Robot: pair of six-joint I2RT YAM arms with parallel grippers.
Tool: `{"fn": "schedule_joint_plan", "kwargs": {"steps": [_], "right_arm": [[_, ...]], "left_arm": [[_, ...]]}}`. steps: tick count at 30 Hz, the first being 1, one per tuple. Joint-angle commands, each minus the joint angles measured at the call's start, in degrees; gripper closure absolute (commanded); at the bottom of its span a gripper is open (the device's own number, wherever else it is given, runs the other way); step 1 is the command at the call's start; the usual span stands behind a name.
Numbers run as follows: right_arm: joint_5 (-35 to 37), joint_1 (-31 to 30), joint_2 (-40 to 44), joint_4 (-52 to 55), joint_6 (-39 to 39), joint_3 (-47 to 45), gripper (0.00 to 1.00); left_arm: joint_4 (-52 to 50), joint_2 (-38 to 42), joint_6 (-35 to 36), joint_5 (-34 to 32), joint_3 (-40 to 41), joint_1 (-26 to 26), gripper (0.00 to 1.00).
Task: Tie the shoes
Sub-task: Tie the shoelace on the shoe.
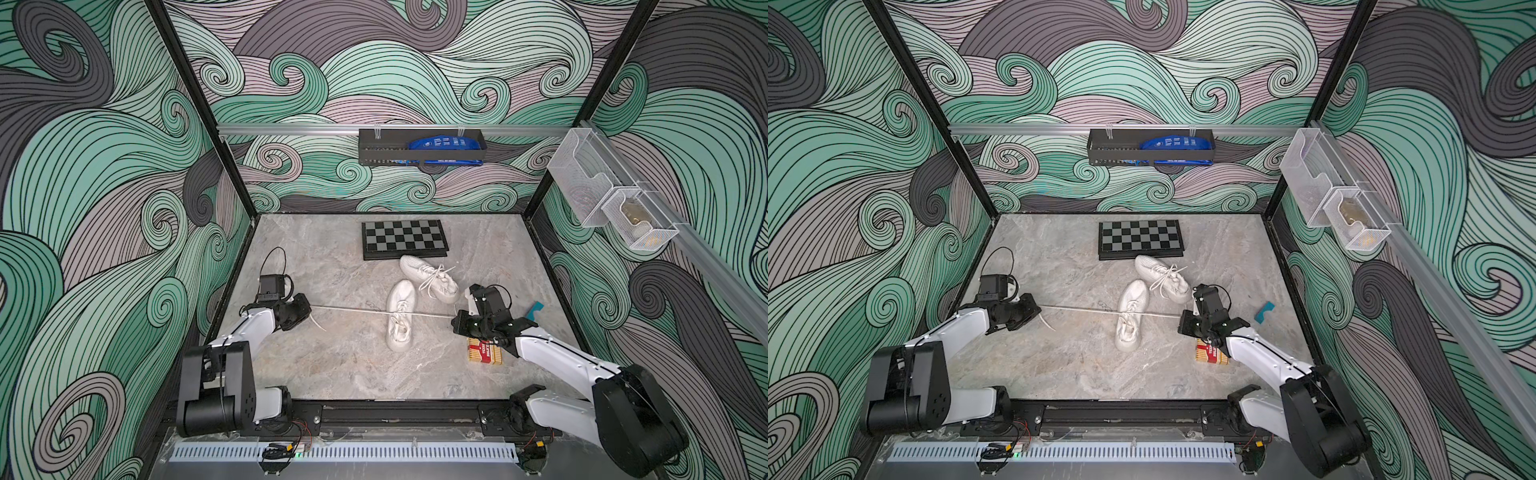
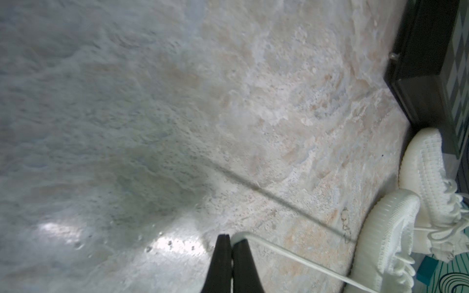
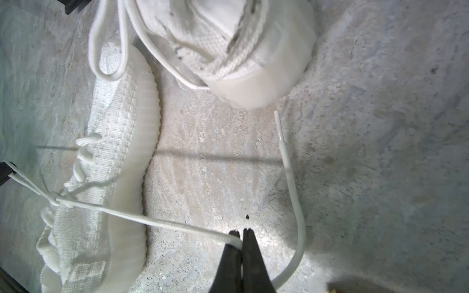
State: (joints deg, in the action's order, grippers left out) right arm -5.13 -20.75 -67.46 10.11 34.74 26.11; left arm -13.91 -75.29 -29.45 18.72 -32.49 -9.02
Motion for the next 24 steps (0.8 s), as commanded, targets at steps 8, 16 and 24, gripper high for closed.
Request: {"fn": "schedule_joint_plan", "kwargs": {"steps": [8, 16, 24], "right_arm": [[-1.24, 1.02, 1.77, 2.92, -5.5, 2.63, 1.0], [-5.06, -1.6, 1.08, 3.01, -9.48, 5.52, 1.0], [-4.75, -2.44, -0.64, 2.82, -9.78, 6.84, 1.0]], "left_arm": [[-1.69, 3.55, 1.18, -2.26, 0.99, 6.73, 1.0], [-4.95, 6.09, 4.75, -0.38, -2.0, 17.87, 0.28], [7.46, 9.99, 30.64, 5.58, -4.35, 30.26, 0.19]]}}
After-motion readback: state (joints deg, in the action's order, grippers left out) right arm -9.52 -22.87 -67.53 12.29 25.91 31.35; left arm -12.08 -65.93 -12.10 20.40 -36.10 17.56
